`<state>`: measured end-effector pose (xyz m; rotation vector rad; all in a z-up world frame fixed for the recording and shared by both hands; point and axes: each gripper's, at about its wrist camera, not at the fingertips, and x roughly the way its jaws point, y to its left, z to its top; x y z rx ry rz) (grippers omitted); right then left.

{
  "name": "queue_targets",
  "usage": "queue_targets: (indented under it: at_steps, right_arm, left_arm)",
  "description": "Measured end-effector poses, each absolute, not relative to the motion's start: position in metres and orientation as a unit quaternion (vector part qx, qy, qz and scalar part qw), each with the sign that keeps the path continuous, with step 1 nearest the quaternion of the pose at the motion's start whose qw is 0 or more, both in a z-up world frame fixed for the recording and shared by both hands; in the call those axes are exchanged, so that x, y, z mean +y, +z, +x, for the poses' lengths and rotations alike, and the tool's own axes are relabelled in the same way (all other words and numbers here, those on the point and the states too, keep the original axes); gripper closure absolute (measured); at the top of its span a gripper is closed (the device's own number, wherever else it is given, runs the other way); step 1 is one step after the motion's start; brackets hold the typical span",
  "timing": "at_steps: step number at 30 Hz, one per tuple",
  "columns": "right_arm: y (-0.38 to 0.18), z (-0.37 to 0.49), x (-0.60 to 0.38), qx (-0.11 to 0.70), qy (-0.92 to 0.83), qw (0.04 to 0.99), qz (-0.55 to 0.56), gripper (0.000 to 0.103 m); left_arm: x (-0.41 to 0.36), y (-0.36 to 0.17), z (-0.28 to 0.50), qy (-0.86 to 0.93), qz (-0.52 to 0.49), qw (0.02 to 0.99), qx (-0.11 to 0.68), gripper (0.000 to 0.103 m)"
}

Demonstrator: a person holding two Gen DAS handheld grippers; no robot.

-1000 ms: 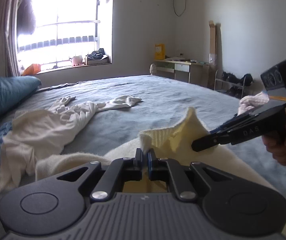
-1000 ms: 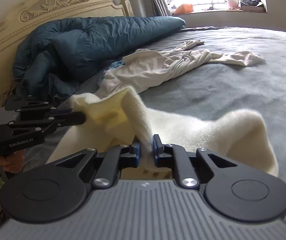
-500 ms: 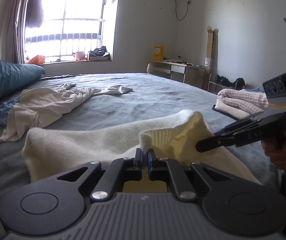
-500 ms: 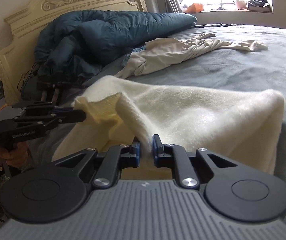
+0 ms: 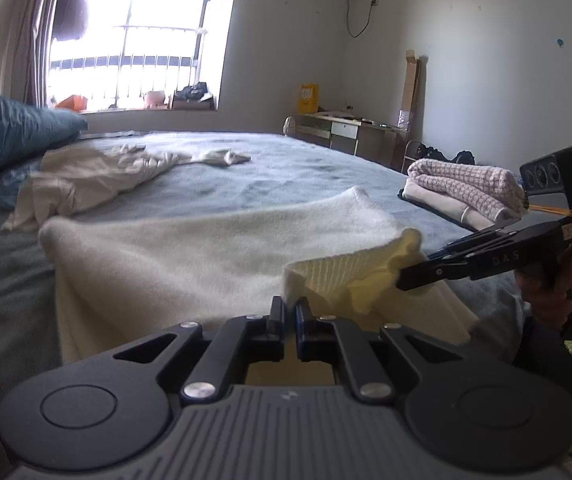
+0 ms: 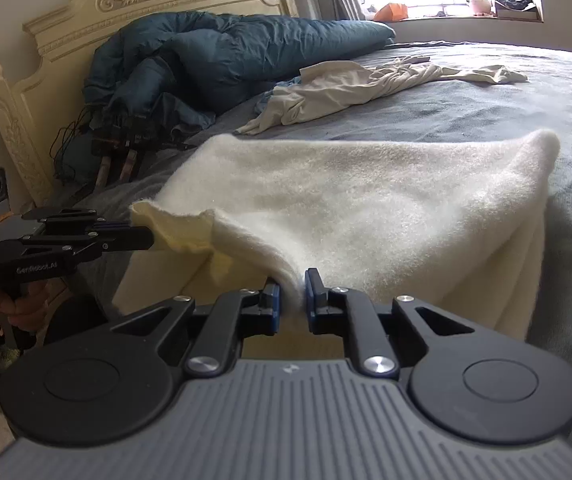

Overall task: Fold clothes
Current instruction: 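Lower the folded neck end onto the fleece body with both tools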

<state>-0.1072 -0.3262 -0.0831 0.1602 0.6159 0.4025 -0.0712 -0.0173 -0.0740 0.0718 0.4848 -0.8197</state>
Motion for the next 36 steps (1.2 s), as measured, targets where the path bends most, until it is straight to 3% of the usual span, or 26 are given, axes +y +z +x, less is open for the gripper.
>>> queue_targets:
  at_steps: [13,16,19,20,24,27,31,36]
  right_arm:
    - [-0.111,-0.139,-0.287,0.282,0.186,0.932,-0.127,0.089]
    - [-0.11,-0.149,-0.279,0.275,0.179,0.928,-0.179,0.087]
    - [-0.102,-0.159,-0.282,0.29,0.185,0.924,-0.166,0.082]
    - [-0.099,-0.162,-0.284,0.298,0.188,0.923,-0.154,0.081]
    - [-0.09,-0.172,-0.31,0.315,0.183,0.931,-0.032,0.072]
    - [-0.092,-0.166,-0.345,0.324,0.154,0.924,0.133,0.064]
    - [-0.111,-0.154,-0.392,0.318,0.121,0.87,0.356,0.063]
    - [-0.127,-0.143,-0.403,0.303,0.099,0.838,0.443,0.063]
  left_arm:
    - [-0.004,-0.108,-0.078,-0.384,0.057,0.875,0.291,0.093]
    - [0.004,-0.111,-0.078,-0.378,0.035,0.871,0.314,0.082]
    - [0.02,-0.111,-0.085,-0.361,-0.014,0.875,0.322,0.06]
    - [0.025,-0.111,-0.087,-0.356,-0.031,0.876,0.324,0.054]
    - [0.044,-0.11,-0.089,-0.335,-0.121,0.874,0.33,0.048]
    - [0.048,-0.108,-0.08,-0.326,-0.172,0.869,0.33,0.047]
    - [0.049,-0.109,-0.058,-0.306,-0.223,0.862,0.337,0.045]
    - [0.041,-0.113,-0.032,-0.263,-0.243,0.864,0.354,0.045]
